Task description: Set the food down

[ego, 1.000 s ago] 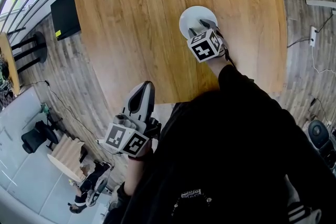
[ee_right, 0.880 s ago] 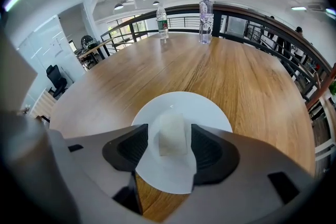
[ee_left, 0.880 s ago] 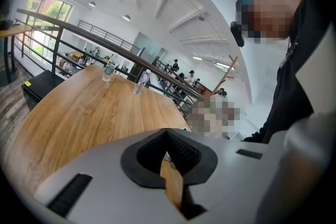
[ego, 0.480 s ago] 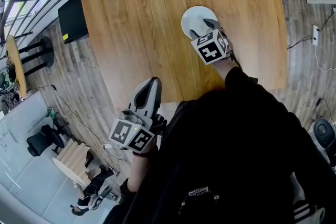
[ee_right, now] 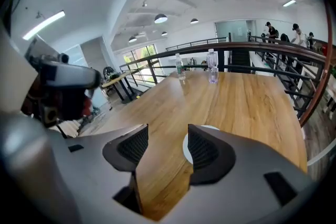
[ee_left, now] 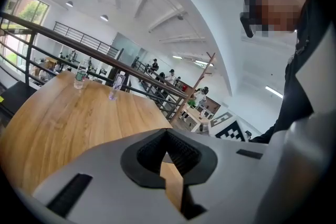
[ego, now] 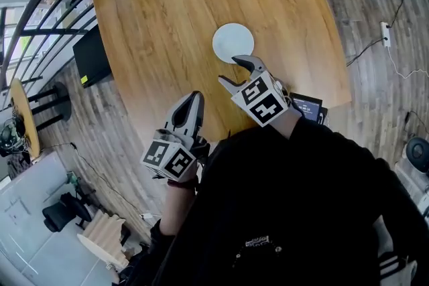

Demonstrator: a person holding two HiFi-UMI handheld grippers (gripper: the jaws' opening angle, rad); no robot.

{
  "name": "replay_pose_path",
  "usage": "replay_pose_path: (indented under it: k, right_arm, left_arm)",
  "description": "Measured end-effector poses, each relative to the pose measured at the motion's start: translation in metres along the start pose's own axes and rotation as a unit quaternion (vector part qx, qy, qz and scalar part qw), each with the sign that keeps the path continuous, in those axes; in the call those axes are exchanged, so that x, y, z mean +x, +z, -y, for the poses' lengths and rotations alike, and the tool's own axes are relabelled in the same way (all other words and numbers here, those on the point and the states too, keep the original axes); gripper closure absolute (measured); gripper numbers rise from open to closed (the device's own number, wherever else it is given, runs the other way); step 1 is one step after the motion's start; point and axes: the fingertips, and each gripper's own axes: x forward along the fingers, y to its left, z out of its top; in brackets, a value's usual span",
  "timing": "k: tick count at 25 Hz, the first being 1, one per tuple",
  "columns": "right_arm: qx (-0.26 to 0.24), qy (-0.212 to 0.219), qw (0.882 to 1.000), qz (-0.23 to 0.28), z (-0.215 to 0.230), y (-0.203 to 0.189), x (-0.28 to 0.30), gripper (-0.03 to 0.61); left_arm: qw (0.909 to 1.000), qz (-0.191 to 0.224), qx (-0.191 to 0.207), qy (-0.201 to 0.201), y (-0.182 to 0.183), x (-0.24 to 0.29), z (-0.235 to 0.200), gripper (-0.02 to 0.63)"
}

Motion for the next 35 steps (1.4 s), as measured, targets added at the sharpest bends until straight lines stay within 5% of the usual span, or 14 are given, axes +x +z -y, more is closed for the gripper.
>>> replay_pose_path:
  k: [3,6,7,13,19,35]
  right_arm:
    - [0.015,0.029,0.999,0.034,-0.025,0.022,-0.026,0.354]
    - [0.009,0.051,0.996,0.073,-0.034,0.042,-0.050,0.521]
    - [0.013,0.060,0.995,0.081,-0.035,0.045,-0.056,0.534]
    - [0.017,0.099,0.989,0.108,-0.052,0.053,-0.079,0.559]
    - [-0.005,0.077,0.986,0.147,-0.059,0.065,-0.093,0.560]
    - [-0.023,0.083,0.988,0.129,-0.066,0.057,-0.081,0.560]
  left_arm:
    - [0.9994,-0.010,0.022,-0.024,0.006,0.009,0.004,0.610]
    - [0.9989,-0.004,0.030,-0.037,0.016,0.018,0.006,0.610]
    - [0.9987,-0.002,0.033,-0.039,0.020,0.019,0.008,0.609]
    - [0.9959,0.002,0.063,-0.065,0.029,0.023,0.023,0.609]
    - [0.9927,-0.007,0.077,-0.093,0.027,0.024,0.033,0.610]
    - [0.9877,-0.030,0.072,-0.136,0.000,0.022,0.032,0.609]
